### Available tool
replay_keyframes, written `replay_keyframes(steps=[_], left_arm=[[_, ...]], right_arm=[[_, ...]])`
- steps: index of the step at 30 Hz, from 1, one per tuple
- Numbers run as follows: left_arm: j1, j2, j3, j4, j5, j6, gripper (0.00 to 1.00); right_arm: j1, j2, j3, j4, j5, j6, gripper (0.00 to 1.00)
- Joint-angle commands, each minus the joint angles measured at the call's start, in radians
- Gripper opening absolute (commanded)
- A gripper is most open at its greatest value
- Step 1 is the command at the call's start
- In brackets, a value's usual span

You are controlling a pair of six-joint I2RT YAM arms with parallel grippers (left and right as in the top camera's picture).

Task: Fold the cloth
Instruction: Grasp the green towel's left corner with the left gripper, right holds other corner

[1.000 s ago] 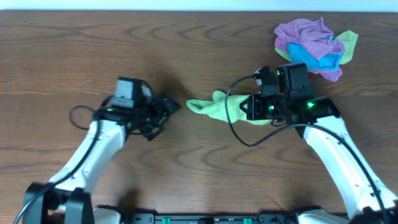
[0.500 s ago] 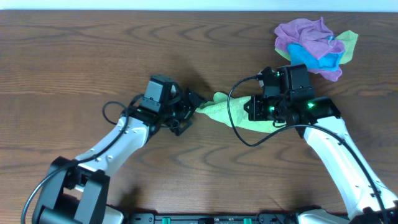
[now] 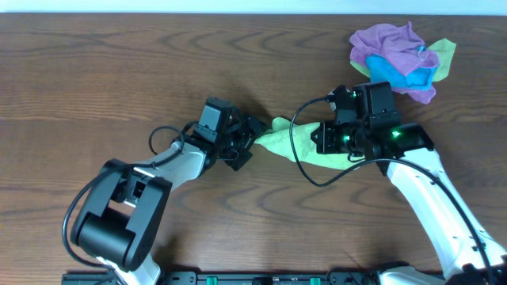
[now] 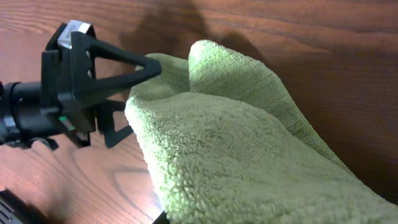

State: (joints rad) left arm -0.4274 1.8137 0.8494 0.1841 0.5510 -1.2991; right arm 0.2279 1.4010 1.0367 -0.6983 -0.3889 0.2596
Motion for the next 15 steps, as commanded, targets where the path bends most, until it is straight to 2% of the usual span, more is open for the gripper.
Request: replay_keyframes(steps=[1,7,8,10,13,14,15], left_arm=[[0.003,0.018,0.01,0.025,-0.067,0.001,0.9],[0.012,0.018,0.01,0.057,-0.087,0.058,0.61],[0.015,0.018,0.01,0.057,-0.088,0.069,0.53],[0.018,0.018,0.01,0.057,-0.09,0.079,0.43],[0.024,0.018,0.01,0.057,-0.089,0.112,0.12],[0.027,0.018,0.01,0.057,-0.087,0.13,0.06],[0.03,0.017,0.011,0.057,-0.087,0.142,0.06]], right_arm=[[-0.006,-0.012,-0.003,-0.013,-0.008,-0.002,0.01],[-0.006,-0.012,-0.003,-0.036,-0.008,-0.006,0.01],[-0.006,-0.012,-0.003,-0.036,-0.008,-0.006,0.01],[-0.006,-0.012,-0.003,-0.035,-0.008,-0.006,0.01],[-0.006,-0.012,-0.003,-0.035,-0.008,-0.006,0.01],[-0.006,-0.012,-0.003,-0.035,-0.008,-0.006,0.01],[-0.006,-0.012,-0.003,-0.036,-0.008,-0.006,0.01]])
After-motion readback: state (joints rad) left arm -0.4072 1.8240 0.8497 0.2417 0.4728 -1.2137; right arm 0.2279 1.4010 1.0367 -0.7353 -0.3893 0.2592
